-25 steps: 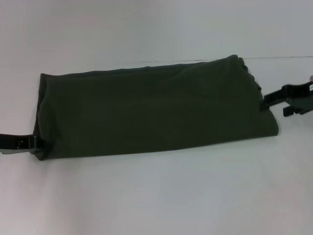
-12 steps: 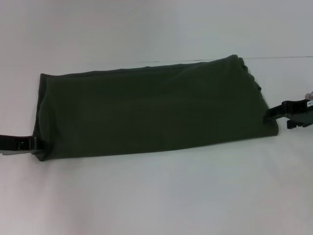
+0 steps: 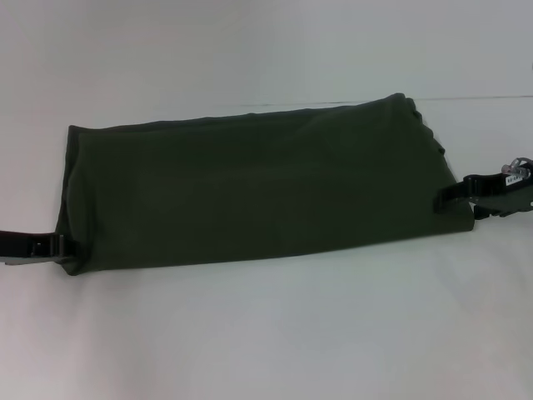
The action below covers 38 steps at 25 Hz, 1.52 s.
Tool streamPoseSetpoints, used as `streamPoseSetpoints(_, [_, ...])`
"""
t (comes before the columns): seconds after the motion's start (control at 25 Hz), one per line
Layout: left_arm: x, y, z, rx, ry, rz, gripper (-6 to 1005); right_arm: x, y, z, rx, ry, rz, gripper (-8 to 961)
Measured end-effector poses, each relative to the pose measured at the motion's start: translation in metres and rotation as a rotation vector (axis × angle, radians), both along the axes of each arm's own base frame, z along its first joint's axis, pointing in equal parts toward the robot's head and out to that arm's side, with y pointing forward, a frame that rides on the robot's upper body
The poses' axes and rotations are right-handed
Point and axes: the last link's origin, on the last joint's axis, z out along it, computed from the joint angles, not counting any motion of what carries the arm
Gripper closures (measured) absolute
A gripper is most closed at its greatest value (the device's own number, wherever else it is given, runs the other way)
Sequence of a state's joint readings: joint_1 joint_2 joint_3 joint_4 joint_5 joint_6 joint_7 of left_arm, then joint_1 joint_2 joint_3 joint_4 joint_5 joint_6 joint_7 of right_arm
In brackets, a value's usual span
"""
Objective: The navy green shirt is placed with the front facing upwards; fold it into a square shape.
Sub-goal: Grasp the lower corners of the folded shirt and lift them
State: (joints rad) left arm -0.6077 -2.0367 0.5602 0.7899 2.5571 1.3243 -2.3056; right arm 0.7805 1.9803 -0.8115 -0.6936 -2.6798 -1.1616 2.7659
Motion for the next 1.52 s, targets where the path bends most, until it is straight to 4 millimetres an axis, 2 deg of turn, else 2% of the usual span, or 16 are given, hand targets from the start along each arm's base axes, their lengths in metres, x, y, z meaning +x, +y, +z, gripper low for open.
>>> streamPoseSetpoints(0.52, [0.002,0.001,-0.001,-0.005,-0.001,-0.005,956,0.001,0.001,-0.009,0.002,-0.003,0.008,162])
streamPoseSetpoints(0.76, [0.003,0.002,-0.001,-0.005,0.0,-0.008,956,0.0,0.001,-0.011,0.0,-0.005,0.01,364])
streamPoseSetpoints(0.88, [0.003,0.002,-0.001,-0.004,0.0,-0.008,957,0.0,0.001,-0.011,-0.002,-0.011,0.016,582])
streamPoseSetpoints(1.52, [0.003,0.001,0.0,-0.015,0.002,-0.009,957,-0.002,0.003,-0.008,-0.006,-0.024,0.026,899])
